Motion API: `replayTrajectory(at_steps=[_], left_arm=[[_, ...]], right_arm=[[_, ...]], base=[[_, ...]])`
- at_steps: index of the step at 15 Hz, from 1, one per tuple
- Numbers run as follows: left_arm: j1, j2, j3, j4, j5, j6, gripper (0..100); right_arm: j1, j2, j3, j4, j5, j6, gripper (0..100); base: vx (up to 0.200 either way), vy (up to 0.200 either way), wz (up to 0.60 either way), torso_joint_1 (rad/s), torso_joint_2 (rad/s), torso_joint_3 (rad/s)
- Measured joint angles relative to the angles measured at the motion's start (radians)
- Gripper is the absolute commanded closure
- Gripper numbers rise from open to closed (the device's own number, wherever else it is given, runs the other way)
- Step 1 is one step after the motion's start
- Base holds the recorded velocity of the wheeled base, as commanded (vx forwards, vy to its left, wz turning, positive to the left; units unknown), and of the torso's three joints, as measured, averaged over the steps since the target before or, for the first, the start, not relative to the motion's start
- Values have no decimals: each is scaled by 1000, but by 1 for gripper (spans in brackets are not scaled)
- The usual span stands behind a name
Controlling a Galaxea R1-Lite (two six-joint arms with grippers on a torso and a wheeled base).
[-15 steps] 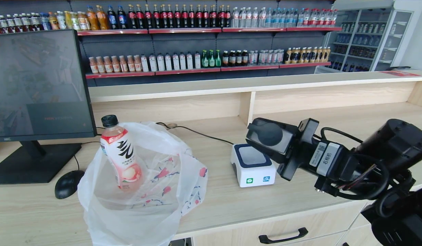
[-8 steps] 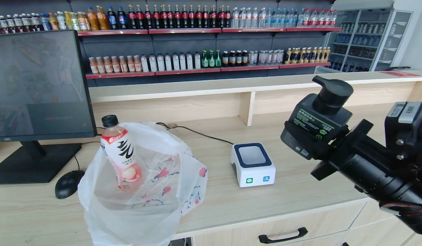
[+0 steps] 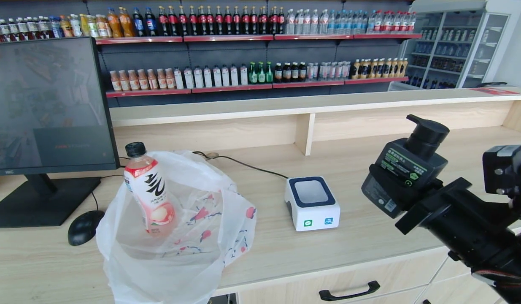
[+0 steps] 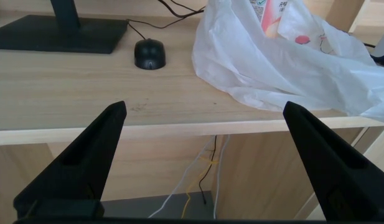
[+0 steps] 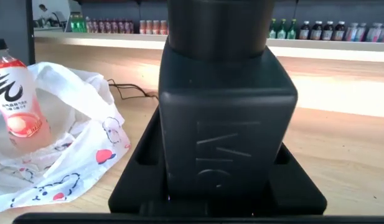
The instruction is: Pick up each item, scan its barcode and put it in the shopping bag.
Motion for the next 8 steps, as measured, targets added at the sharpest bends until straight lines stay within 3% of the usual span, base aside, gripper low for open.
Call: replayTrajectory(at_steps=[6, 8], left_arm=[[0, 0, 0, 0, 0, 0, 0], [0, 0, 0, 0, 0, 0, 0]], right_arm=[[1, 33, 9, 0, 0, 4, 100], [3, 46, 12, -1, 0, 4, 100]], base=[[0, 0, 0, 0, 0, 0], [-200, 0, 0, 5, 7, 2]])
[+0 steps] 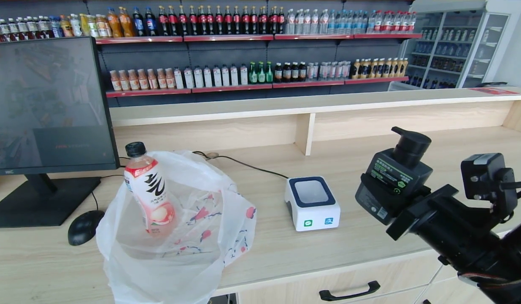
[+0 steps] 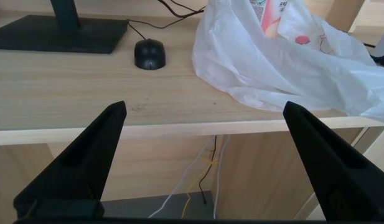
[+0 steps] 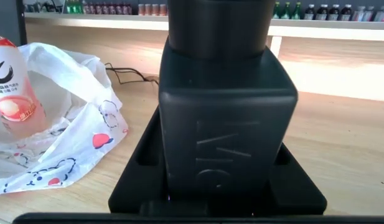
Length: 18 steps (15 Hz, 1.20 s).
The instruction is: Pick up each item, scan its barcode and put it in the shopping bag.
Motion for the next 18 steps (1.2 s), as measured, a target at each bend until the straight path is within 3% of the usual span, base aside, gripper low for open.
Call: replayTrajectory(at_steps=[2, 7, 16, 18], left_arm=[[0, 0, 0, 1, 0, 0, 0], [0, 0, 0, 1, 0, -2, 0], [0, 0, 0, 2, 0, -3, 0], [0, 0, 0, 0, 0, -3, 0]], right_arm=[[0, 5, 3, 2, 0, 0, 100], [1, 3, 3, 0, 0, 2, 100], [-6, 8, -14, 0, 0, 7, 100], [-8, 8, -16, 0, 0, 7, 100]], base=[[-200, 0, 0, 7, 10, 0], [0, 0, 0, 0, 0, 0], [0, 200, 0, 8, 6, 2], [0, 0, 0, 0, 0, 0]])
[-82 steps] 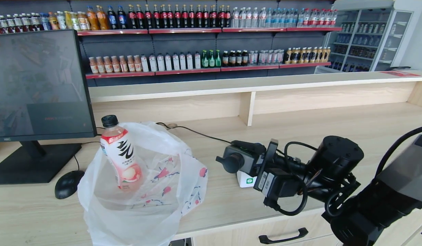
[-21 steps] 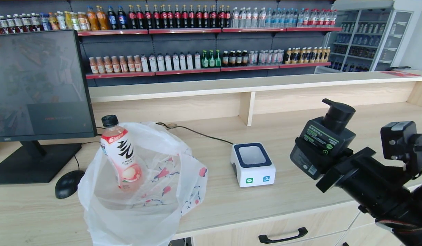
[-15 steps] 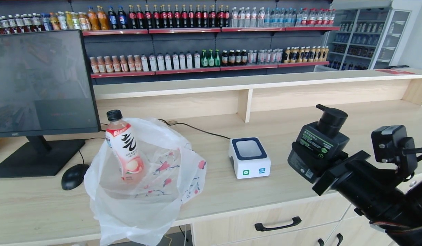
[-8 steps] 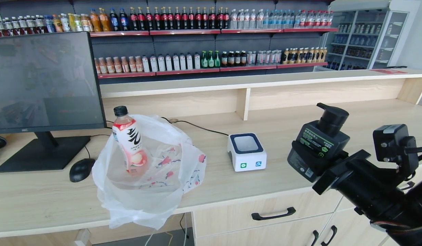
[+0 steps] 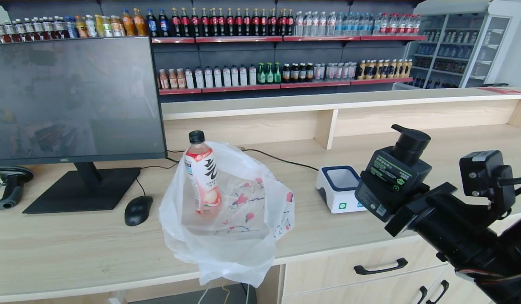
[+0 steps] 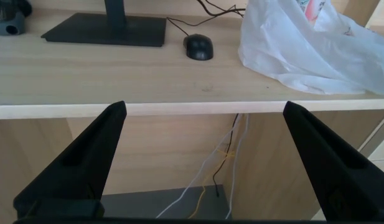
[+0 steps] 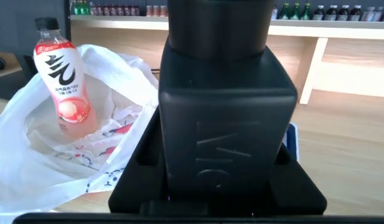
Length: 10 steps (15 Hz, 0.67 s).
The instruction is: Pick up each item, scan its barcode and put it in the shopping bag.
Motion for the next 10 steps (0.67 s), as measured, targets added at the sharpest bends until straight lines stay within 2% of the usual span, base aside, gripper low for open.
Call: replayTrajectory(at_steps=[6, 10], left_arm=[[0, 0, 0, 0, 0, 0, 0], [0, 0, 0, 0, 0, -2, 0]], right_arm=[[0, 2, 6, 1, 1, 0, 100], [1, -1, 16, -2, 2, 10, 100]], base=[[0, 0, 0, 0, 0, 0], [0, 0, 600, -1, 6, 4]])
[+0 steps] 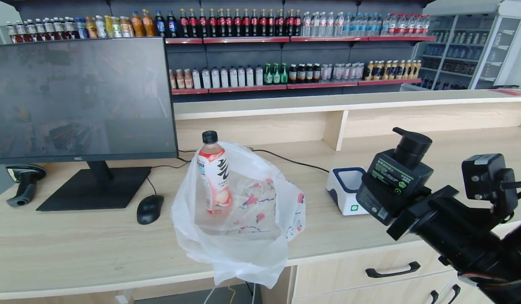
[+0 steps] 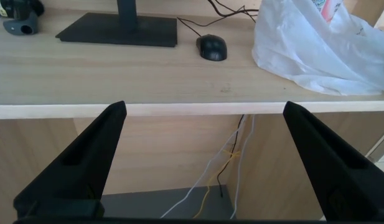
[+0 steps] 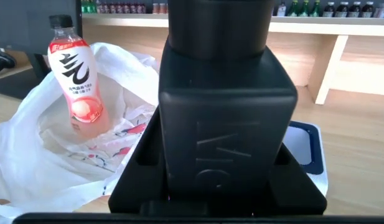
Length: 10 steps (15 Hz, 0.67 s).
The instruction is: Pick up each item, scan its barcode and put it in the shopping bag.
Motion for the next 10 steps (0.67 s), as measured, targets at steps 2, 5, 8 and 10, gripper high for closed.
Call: replayTrajectory(at_steps=[2, 5, 8, 10], left_arm=[[0, 0, 0, 1, 0, 0, 0], [0, 0, 0, -1, 0, 0, 0], [0, 0, 0, 0, 0, 0, 0], [0, 0, 0, 0, 0, 0, 0]], right_arm=[[0, 1, 0, 6, 1, 0, 100], [-8, 5, -11, 2, 1, -5, 100], [-11, 23, -26, 1, 0, -7, 100], [-4, 60, -57, 3, 1, -6, 100]], base=[[0, 0, 600, 7, 10, 0], [0, 0, 0, 0, 0, 0], [0, 0, 0, 0, 0, 0], [0, 0, 0, 0, 0, 0]])
